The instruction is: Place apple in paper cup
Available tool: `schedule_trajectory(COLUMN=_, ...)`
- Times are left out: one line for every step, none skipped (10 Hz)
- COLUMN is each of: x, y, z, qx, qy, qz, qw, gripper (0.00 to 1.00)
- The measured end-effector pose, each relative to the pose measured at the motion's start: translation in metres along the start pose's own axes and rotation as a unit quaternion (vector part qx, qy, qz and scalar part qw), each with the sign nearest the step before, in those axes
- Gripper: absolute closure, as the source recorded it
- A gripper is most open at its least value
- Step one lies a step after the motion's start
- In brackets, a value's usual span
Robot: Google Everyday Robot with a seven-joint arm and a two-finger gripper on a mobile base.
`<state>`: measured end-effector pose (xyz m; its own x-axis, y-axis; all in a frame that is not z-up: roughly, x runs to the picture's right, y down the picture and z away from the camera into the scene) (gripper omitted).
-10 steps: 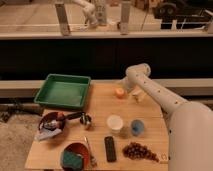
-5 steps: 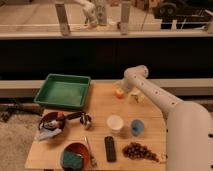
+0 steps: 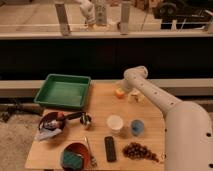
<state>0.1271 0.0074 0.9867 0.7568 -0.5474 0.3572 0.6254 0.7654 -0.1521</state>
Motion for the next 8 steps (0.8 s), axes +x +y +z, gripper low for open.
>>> schedule_trajectory(x=-0.0006, y=0.0007, z=0.0013, qx=-0.001, qy=0.0, qz=0.0, qw=1.0, gripper=0.2)
schedule_trajectory(x=-0.0009, y=0.0005, z=0.0014, qx=-0.002, qy=0.0, qz=-0.001, qw=1.0, gripper=0.2)
schedule_trajectory(x=-0.0014, y=0.0001, z=0.0018, qx=-0.004, qy=0.0, qz=-0.001, qw=1.0, gripper=0.2)
schedule_trajectory(x=-0.0016, y=-0.0003, z=0.002, qx=-0.005, qy=0.0, qz=-0.001, qw=1.0, gripper=0.2)
schedule_trajectory(x=-0.0018, y=-0.0005, z=0.0022, qx=-0.006, qy=0.0, qz=-0.001, qw=1.0, gripper=0.22)
schedule_trajectory(x=-0.002, y=-0.0007, z=0.0026, qx=-0.007, qy=0.0, qz=0.0, qw=1.0, gripper=0.29)
schedule_trajectory(x=-0.0015, y=-0.0001, z=0.003, qx=-0.008, qy=0.0, qz=0.002, qw=1.0, gripper=0.44)
schedule_trajectory(x=-0.0012, y=0.0, z=0.003, qx=-0.008, qy=-0.001, qz=0.003, qw=1.0, gripper=0.5)
